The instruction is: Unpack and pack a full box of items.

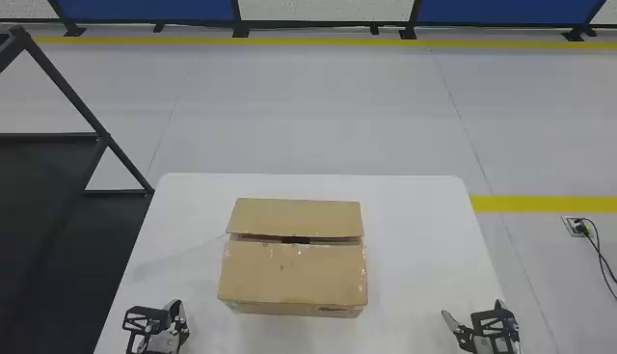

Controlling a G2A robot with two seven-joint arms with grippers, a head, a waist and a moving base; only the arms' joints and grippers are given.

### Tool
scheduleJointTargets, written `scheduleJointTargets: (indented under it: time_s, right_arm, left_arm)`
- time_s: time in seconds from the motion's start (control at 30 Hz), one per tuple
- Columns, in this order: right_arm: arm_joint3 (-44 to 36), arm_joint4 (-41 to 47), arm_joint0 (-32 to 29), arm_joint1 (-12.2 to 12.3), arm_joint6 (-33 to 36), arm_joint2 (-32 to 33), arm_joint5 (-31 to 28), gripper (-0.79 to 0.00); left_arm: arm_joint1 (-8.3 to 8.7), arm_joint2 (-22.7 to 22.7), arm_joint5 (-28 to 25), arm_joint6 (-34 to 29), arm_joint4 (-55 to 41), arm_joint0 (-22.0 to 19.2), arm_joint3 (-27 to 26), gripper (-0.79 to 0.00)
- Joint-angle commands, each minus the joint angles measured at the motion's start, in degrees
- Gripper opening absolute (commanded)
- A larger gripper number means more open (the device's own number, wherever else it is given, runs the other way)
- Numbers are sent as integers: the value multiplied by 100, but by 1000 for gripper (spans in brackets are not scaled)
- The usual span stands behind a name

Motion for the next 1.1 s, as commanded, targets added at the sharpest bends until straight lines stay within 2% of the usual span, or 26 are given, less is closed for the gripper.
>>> scheduleJointTargets:
  time_s: [0.0,0.23,0.27,0.3,0.37,0.53,0.67,0.77,0.9,1.07]
  right_arm:
    - [0,0,0,0,0,0,0,-1]
    - [0,0,0,0,0,0,0,0]
    - [-12,6,3,1,19,-20,-56,0]
    - [-30,7,22,4,74,-42,-176,0]
    - [-128,292,148,30,315,-36,-889,0]
    - [-403,884,489,87,994,143,-1904,0]
    - [-582,1817,913,125,1886,205,-2529,0]
    - [-670,2692,1188,151,2532,166,-2937,0]
    - [-635,3943,1567,211,3583,173,-3219,0]
    - [-635,3943,1567,211,3583,173,-3219,0]
  left_arm:
    - [0,0,0,0,0,0,0,-736]
    - [0,0,0,0,0,0,0,-740]
    - [-1,-2,-3,13,-8,-6,-10,0]
    - [-3,-7,-12,31,-25,-8,-12,0]
    - [-11,-44,-15,113,-108,21,-39,0]
    - [-14,-247,-85,283,-254,82,-255,0]
    - [2,-543,-362,292,-496,119,-479,0]
    - [28,-765,-898,350,-732,158,-653,0]
    - [62,-1056,-1706,533,-1102,301,-822,0]
    - [65,-1084,-1774,543,-1125,317,-826,0]
